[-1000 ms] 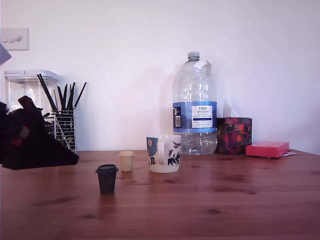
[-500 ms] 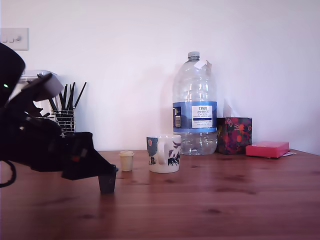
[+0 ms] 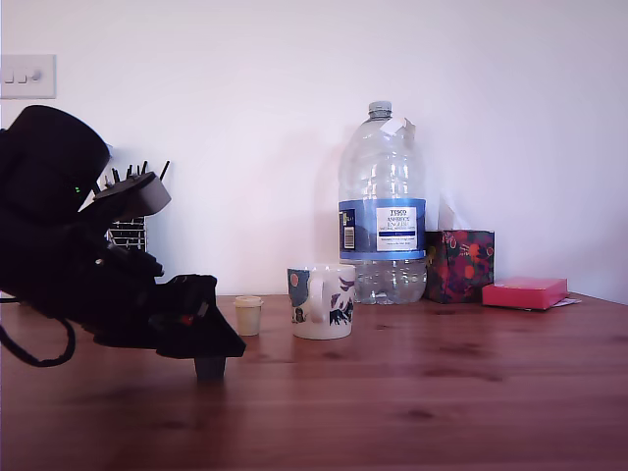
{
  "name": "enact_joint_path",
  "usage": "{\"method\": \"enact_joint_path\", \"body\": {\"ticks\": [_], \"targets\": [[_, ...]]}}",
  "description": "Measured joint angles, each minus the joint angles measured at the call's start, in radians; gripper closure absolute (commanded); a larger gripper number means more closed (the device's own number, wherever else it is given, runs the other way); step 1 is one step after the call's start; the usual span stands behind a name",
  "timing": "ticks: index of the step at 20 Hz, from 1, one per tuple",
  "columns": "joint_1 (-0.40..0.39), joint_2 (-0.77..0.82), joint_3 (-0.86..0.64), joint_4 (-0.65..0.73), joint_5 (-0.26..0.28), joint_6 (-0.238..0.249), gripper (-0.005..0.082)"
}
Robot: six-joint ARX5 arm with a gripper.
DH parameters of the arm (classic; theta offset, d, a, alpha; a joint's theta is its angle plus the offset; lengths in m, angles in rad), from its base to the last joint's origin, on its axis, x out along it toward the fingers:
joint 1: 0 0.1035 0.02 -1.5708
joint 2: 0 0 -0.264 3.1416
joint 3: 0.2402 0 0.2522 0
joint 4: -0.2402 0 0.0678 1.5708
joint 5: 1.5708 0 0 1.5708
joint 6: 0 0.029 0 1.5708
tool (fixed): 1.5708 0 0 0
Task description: Pick up the coffee capsules from the table one by one and drop them inside the nearest coffee cup
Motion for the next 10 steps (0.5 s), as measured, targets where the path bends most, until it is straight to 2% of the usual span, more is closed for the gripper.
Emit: {"method": "enact_joint_path", "body": {"ticks": [6,10], "targets": [[0.0,0.0,0.0,-0.051,0.0,0.026,0.0529],[0.0,0.0,0.0,-0.043,0.0,0.027,0.0575]]}}
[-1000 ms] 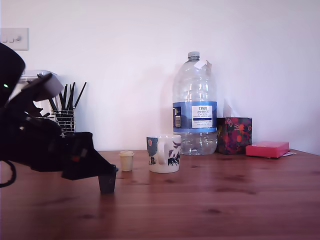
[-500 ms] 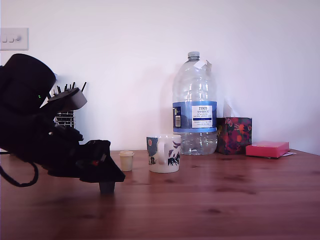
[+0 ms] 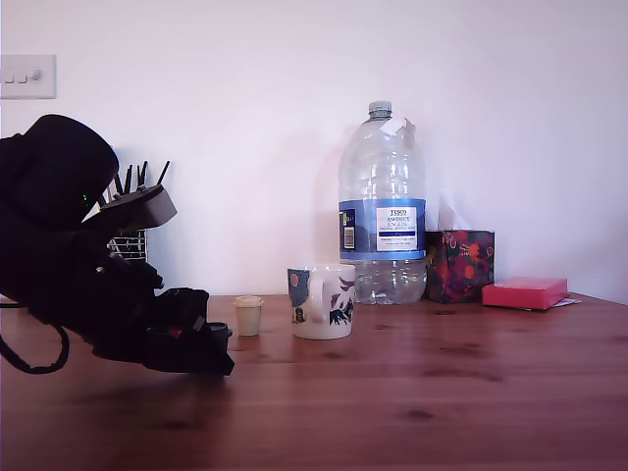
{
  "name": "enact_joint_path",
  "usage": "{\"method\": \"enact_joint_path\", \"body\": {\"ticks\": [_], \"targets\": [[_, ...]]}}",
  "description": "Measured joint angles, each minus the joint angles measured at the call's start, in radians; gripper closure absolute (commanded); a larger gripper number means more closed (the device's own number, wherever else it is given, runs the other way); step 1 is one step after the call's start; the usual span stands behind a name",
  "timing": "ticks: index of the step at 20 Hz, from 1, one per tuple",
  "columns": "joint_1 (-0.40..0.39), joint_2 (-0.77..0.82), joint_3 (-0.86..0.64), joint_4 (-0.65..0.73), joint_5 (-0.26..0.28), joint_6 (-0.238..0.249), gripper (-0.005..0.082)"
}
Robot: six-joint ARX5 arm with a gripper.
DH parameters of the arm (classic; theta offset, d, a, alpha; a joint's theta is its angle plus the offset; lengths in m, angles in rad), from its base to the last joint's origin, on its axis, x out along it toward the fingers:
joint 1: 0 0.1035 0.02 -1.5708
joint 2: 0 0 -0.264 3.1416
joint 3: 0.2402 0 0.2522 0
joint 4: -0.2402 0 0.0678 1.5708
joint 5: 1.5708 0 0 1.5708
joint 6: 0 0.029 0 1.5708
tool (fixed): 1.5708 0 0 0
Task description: Pick up the coffee capsules from the table one by one and drop them inside the nearest coffee cup
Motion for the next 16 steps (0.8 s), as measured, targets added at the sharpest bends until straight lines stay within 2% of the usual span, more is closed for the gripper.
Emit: {"method": "enact_joint_path", "body": {"ticks": [8,13,16], "targets": [[0.0,0.0,0.013,0.056,0.011,0.0,0.0574],[0.0,0.0,0.161,0.046,0.027,0.0,0.0574],[0.0,0.0,0.266,-0.021,0.027,0.0,0.0574]]}}
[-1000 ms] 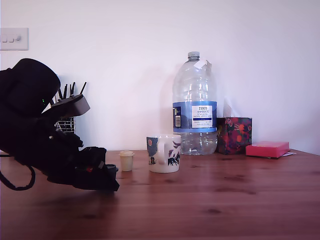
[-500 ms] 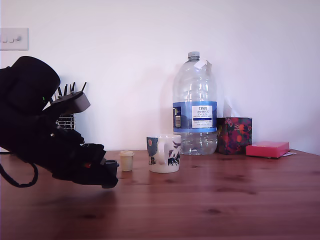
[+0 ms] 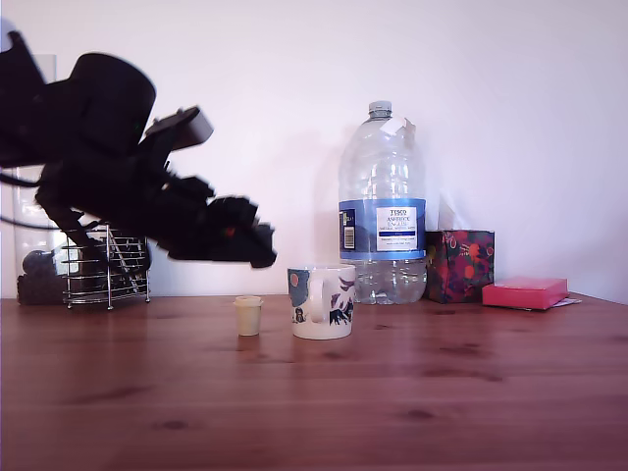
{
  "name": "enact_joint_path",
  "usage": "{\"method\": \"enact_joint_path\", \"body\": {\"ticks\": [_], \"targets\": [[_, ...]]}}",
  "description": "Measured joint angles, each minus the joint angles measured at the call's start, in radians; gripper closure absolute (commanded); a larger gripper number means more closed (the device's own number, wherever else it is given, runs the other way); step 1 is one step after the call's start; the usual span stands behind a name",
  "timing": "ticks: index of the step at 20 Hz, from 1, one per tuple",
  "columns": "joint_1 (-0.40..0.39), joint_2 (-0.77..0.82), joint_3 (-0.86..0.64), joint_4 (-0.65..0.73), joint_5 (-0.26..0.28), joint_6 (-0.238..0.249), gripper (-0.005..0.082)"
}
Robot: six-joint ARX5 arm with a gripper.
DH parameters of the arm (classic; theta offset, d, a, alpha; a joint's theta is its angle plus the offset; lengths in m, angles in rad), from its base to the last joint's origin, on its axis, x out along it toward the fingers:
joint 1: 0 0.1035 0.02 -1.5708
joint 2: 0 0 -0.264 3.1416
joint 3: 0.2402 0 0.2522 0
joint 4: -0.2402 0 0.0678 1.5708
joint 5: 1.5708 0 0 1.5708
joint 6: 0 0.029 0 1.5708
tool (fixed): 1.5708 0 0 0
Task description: Pick up the coffee capsules from the table one by one and drop them inside the nearest coffee cup
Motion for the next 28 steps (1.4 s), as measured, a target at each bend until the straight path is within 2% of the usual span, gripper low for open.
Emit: {"method": "enact_joint_path", "body": {"ticks": [3,8,16,20,25,26,28], "targets": [[0.0,0.0,0.121,-0.122,0.002,0.0,0.0574],[0.0,0.007,0.273,-0.219,0.007,0.0,0.0574],[-0.019,0.241,0.573,-0.498,0.021,0.002,0.0574],[-0.023,0.302,0.713,-0.617,0.026,0.003,0.0573],[-0.023,0.308,0.729,-0.638,0.025,0.014,0.0565],[-0.023,0.308,0.729,-0.638,0.026,0.02,0.0541],[-0.023,0.308,0.729,-0.642,0.025,0.023,0.0436]]}}
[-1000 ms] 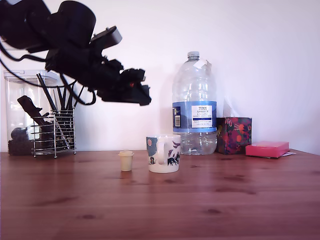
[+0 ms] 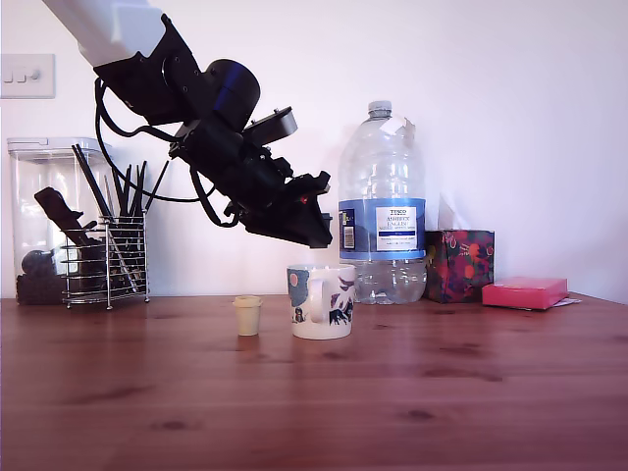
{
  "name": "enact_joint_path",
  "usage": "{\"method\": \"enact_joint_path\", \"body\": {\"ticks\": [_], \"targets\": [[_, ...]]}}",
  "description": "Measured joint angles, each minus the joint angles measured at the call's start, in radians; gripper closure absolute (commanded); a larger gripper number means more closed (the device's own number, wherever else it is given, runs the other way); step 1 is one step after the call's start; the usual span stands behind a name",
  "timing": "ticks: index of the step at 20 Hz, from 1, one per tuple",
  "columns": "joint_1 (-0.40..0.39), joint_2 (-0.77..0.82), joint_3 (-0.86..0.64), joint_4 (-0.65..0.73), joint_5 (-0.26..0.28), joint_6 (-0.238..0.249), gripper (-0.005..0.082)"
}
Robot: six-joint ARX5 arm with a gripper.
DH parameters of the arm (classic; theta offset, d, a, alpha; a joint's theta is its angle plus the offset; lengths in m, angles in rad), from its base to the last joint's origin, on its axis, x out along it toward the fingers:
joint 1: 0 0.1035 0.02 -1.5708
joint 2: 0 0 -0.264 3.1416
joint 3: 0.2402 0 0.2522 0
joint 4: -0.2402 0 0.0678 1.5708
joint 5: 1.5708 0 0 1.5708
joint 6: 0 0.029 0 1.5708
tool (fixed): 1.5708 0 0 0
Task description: Pick up the coffee capsules from the table one by one and drop them inside the nearest coffee cup
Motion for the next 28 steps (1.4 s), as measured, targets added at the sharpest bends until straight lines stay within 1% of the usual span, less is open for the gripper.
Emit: {"method": "enact_joint_path", "body": {"ticks": [3,4,5,6,8,9,10,11,12,14,19,21,23,25,28], "targets": [[0.0,0.0,0.0,-0.007,0.0,0.002,0.0351],[0.0,0.0,0.0,-0.014,0.0,0.003,0.0294],[0.0,0.0,0.0,-0.021,0.005,0.013,0.0215],[0.0,0.0,0.0,-0.024,0.01,0.019,0.0182],[-0.001,0.0,0.0,-0.025,0.011,0.027,0.0184],[-0.001,0.0,0.0,-0.025,0.009,0.027,0.0197],[-0.002,0.0,0.0,-0.025,0.008,0.028,0.0242],[-0.003,0.0,0.0,-0.026,0.008,0.033,0.0322],[-0.003,0.0,0.0,-0.026,0.008,0.039,0.0438],[-0.004,0.0,0.0,-0.033,0.008,0.042,0.0777],[0.005,-0.034,0.0,-0.066,0.001,0.051,0.0789],[0.018,-0.072,0.0,-0.093,0.019,0.051,0.0789],[0.042,-0.12,-0.02,-0.085,0.045,0.053,0.0789],[0.076,-0.189,-0.098,-0.05,0.051,0.053,0.0789],[0.124,-0.305,-0.282,0.055,0.053,0.053,0.0789]]}}
